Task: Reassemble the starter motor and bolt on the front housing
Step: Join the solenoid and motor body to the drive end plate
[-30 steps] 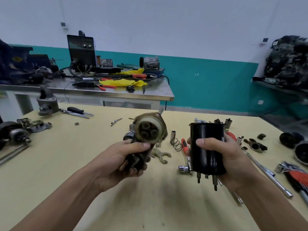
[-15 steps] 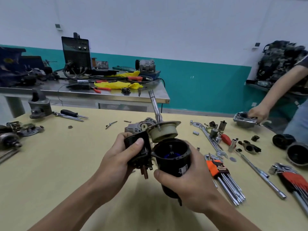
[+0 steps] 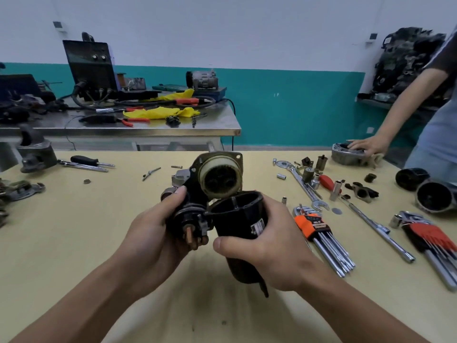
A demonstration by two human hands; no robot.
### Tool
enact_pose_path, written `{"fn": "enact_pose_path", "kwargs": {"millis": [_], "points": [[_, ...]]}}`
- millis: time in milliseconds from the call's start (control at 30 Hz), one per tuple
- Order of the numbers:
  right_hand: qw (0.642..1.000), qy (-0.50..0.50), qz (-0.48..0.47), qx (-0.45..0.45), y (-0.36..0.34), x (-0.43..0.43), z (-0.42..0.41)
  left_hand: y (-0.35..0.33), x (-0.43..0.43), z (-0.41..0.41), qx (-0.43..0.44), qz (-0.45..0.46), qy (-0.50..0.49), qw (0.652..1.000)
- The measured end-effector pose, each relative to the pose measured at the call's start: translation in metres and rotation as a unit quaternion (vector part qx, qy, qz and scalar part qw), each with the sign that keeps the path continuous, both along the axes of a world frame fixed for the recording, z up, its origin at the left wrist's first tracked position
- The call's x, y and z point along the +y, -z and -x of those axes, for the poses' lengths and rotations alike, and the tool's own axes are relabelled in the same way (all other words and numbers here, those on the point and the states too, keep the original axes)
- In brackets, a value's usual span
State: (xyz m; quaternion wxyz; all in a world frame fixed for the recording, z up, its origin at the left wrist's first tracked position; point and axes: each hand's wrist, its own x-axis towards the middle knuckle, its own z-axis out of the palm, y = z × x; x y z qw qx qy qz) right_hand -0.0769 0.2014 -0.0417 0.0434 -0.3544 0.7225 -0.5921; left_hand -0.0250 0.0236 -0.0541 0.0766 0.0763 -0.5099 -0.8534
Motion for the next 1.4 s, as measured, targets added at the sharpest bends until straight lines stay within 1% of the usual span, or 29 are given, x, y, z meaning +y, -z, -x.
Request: {"fn": "enact_pose_path", "kwargs": {"millis": [67, 167, 267, 333, 400, 467, 533, 600, 733, 767, 833, 900, 1000, 1067, 1133, 1233, 1333, 1400], "points": [[1.000, 0.003, -0.005, -0.007, 0.001, 0.000, 0.000, -0.001, 0.000, 0.000, 0.021, 0.031, -0.032, 0.999], [1.000, 0.011, -0.005, -0.009, 0.002, -0.001, -0.001, -0.005, -0.001, -0.004, 0.049, 0.078, -0.051, 0.994], [1.000, 0.013, 0.005, -0.014, 0.002, -0.001, -0.001, -0.006, 0.001, -0.005, 0.040, 0.082, -0.052, 0.994], [1.000, 0.011, 0.010, -0.011, 0.002, 0.000, -0.001, -0.006, 0.003, -0.004, 0.011, 0.049, -0.035, 0.998], [1.000, 0.001, 0.023, -0.010, 0.002, 0.000, 0.000, -0.007, 0.003, -0.003, -0.031, -0.013, 0.000, 0.999], [0.999, -0.003, 0.034, -0.012, 0.003, 0.000, 0.002, -0.010, 0.001, -0.003, -0.069, -0.083, 0.037, 0.993], [0.999, 0.000, 0.033, -0.005, 0.004, 0.001, 0.005, -0.012, -0.001, -0.003, -0.095, -0.130, 0.064, 0.985], [1.000, 0.000, 0.028, 0.006, 0.007, 0.001, 0.007, -0.011, -0.001, -0.003, -0.108, -0.146, 0.079, 0.980], [1.000, 0.008, 0.014, 0.015, 0.008, 0.001, 0.005, -0.010, -0.002, -0.006, -0.104, -0.125, 0.094, 0.982], [1.000, 0.011, 0.007, 0.016, 0.009, 0.001, 0.005, -0.010, -0.002, -0.007, -0.101, -0.110, 0.092, 0.984], [1.000, 0.018, -0.011, 0.019, 0.010, 0.000, 0.006, -0.010, -0.001, -0.007, -0.086, -0.052, 0.073, 0.992], [0.999, 0.029, -0.026, 0.018, 0.010, 0.000, 0.007, -0.009, 0.001, -0.005, -0.053, 0.023, 0.032, 0.998], [0.999, 0.035, -0.033, 0.005, 0.012, 0.000, 0.009, -0.005, 0.001, -0.002, 0.007, 0.118, -0.031, 0.992], [0.999, 0.042, -0.034, 0.001, 0.014, 0.001, 0.010, -0.002, -0.005, -0.002, 0.047, 0.175, -0.058, 0.982], [0.998, 0.046, -0.030, -0.004, 0.015, 0.001, 0.011, 0.002, -0.009, -0.002, 0.083, 0.232, -0.061, 0.967], [0.999, 0.042, -0.021, -0.012, 0.017, 0.002, 0.013, 0.006, -0.016, -0.004, 0.119, 0.315, -0.024, 0.941], [0.999, 0.042, -0.011, -0.005, 0.019, 0.001, 0.014, 0.008, -0.024, -0.005, 0.135, 0.390, -0.002, 0.911], [0.999, 0.040, -0.005, 0.006, 0.020, -0.001, 0.013, 0.004, -0.027, -0.006, 0.152, 0.419, 0.005, 0.895]]}}
